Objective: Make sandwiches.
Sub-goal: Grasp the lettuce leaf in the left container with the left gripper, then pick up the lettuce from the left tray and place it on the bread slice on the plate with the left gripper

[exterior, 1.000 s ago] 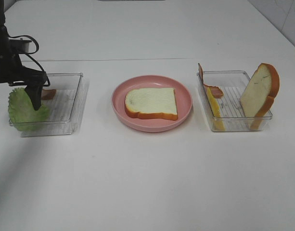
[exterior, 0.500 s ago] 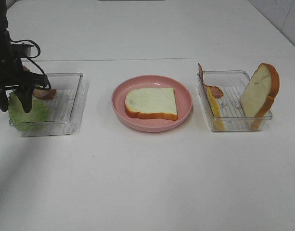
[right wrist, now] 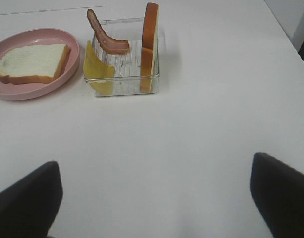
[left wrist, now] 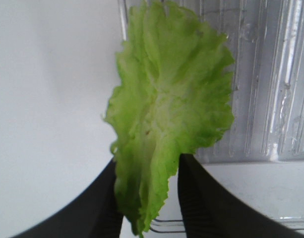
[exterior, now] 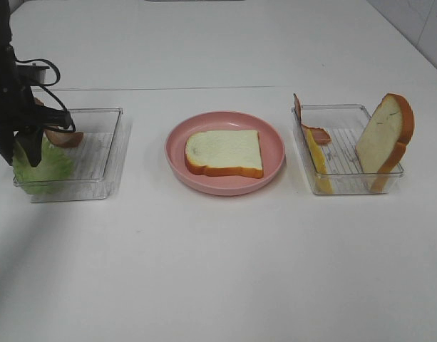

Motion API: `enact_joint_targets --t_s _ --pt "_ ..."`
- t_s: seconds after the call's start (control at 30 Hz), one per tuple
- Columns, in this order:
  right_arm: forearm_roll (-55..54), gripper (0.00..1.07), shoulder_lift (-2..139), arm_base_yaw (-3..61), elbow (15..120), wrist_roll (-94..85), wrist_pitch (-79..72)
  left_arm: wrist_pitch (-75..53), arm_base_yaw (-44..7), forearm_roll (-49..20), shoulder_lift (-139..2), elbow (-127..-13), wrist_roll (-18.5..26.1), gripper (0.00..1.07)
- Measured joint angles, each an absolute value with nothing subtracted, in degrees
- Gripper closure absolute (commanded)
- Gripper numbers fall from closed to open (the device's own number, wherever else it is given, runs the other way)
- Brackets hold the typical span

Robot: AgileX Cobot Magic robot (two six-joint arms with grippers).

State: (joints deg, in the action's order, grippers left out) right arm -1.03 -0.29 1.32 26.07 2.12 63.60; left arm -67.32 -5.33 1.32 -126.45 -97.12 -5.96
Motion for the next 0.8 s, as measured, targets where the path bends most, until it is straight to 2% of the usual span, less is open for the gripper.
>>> enact_joint_targets --t_s 0.03,0.07,0.1,0.13,0.17,0.2,0.8 --pt "-1.0 0.11 -0.3 1.3 26.1 2.1 63.6 -67.3 -5.3 1.3 -126.5 -97.1 -6.1 0.82" --pt "-1.0 0.11 -0.3 1.3 26.1 2.1 63.6 -67.3 -5.3 1.3 -126.5 -97.1 -6.1 0.82" --pt "-1.0 0.11 -0.3 1.3 26.1 2.1 63.6 -67.3 -5.3 1.3 -126.5 -97.1 -6.1 0.93" --pt "-1.0 0.11 -0.3 1.3 26.1 2.1 63.6 -67.3 -5.3 1.3 -126.5 -97.1 -6.1 1.00" --pt "-1.0 0.11 -0.3 1.3 26.1 2.1 63.6 -67.3 -5.3 1.3 -126.5 -97.1 -6.1 1.00" --pt "-1.0 0.11 -0.3 1.3 26.1 2.1 63.6 -67.3 -5.3 1.7 -126.5 -97.1 -6.1 1.07" --pt "-1.0 0.11 -0.3 1.3 26.1 2.1 63.6 -67.6 -5.3 1.8 -124.4 -97.1 -6.8 1.07"
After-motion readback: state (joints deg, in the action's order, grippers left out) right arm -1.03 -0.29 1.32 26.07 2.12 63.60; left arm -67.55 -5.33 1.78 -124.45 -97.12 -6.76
